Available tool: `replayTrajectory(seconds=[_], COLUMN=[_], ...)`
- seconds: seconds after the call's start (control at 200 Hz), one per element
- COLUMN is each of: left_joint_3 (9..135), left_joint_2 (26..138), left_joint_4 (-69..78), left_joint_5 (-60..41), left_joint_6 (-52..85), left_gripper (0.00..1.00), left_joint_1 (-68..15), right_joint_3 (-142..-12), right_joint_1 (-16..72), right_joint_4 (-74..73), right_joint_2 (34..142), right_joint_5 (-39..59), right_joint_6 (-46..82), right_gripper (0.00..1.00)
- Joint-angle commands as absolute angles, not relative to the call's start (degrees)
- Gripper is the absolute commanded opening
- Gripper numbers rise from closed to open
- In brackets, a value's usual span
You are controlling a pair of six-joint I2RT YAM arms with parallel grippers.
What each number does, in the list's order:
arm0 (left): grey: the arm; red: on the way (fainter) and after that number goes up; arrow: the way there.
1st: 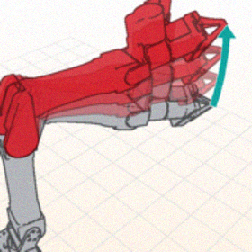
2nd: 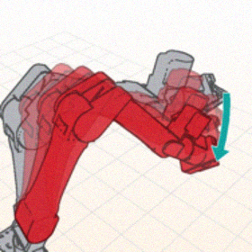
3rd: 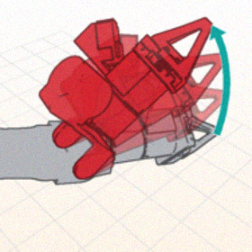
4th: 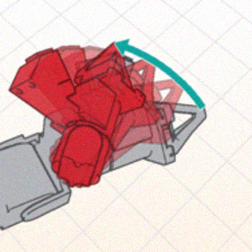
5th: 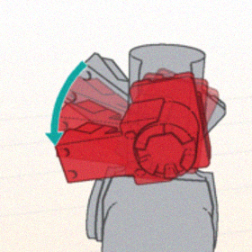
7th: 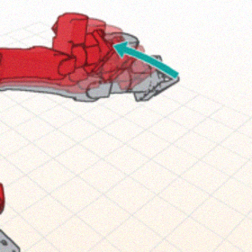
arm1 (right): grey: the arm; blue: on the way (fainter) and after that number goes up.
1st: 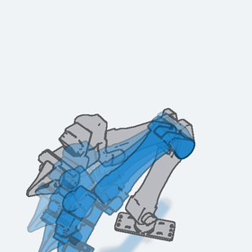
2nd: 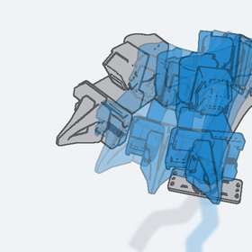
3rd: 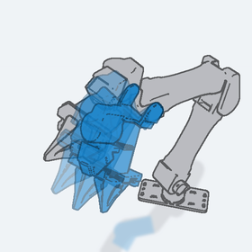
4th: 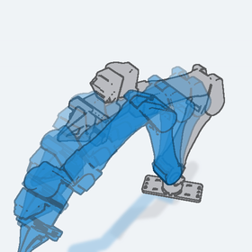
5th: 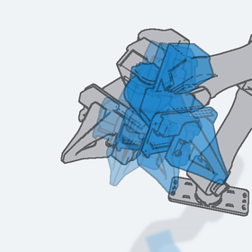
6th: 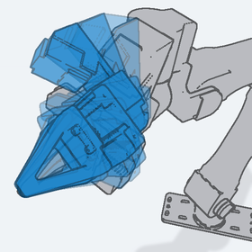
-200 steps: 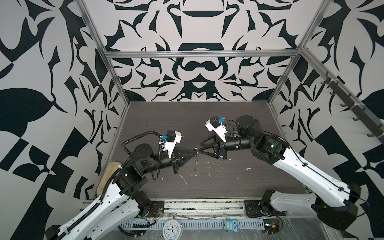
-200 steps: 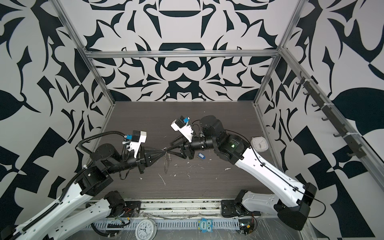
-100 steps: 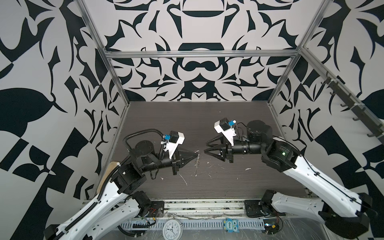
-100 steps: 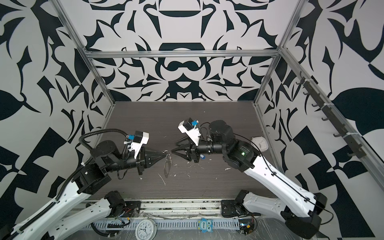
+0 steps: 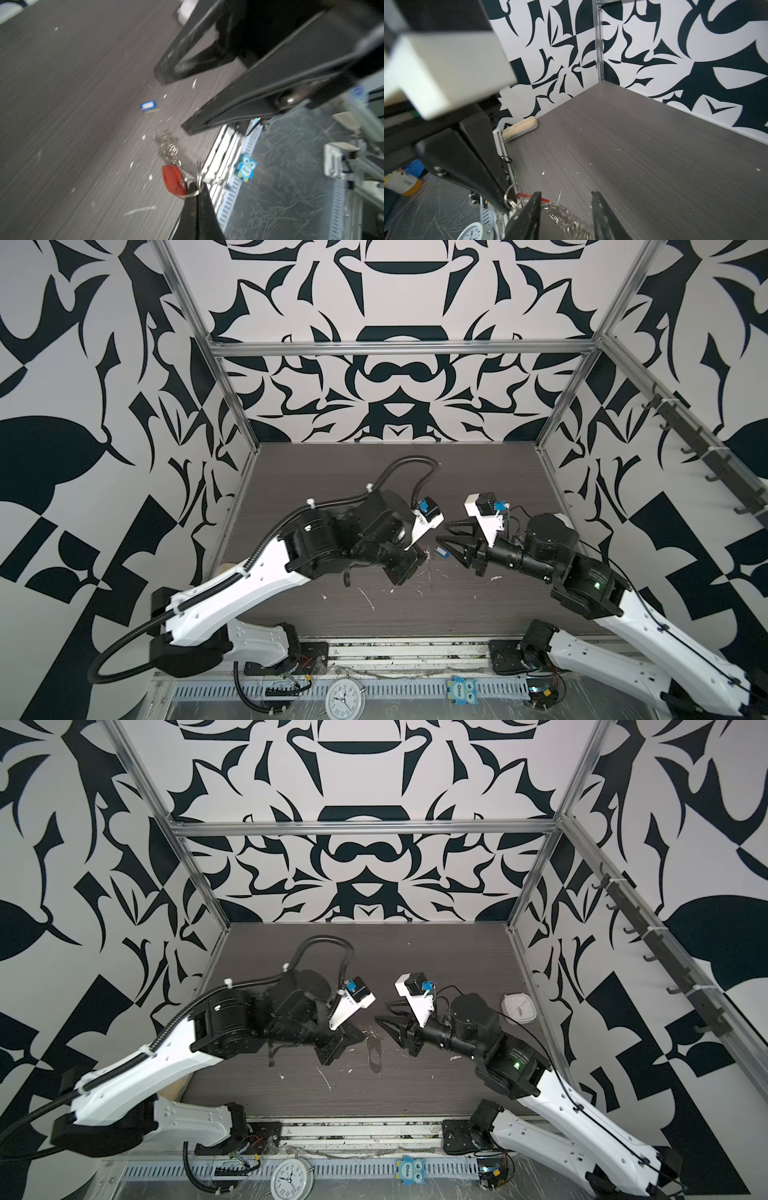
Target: Remove the keys from the keyring
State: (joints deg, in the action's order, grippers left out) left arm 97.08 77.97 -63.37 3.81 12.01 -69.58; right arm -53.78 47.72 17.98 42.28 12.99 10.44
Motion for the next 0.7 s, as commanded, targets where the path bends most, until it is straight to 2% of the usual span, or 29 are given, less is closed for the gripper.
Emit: replayTrajectory(seconds=[0.0,0.32,0.495,0.695], left_joint_3=[104.54,113.63,112.53,106.84], left_joint_2=[82.11,89.02,86.37,79.84], left_joint_4=[-82.82,-90.98,-88.17,-79.01], left_joint_5=[18.01,23.22,17.43,12.68], left_joint_6=[11.37,9.45,5.53,1.59], left_gripper=[0.0,0.0,0.0,0.0], left_joint_1=[-72.74,-75.13,-76.02,-76.37], right_joint_3=[-52.64,-48.42,-44.26,-39.4], right_joint_1=[47.91,47.92,47.92,47.94], right_joint_4=[15.45,16.17,9.3,-0.65], right_joint_2=[39.22,35.14,37.38,38.2], right_joint_5=[8.33,10.36,20.23,23.18], right_joint_6=[10.63,10.75,13.08,16.48], right_gripper=[0.43,0.43,0.46,0.48])
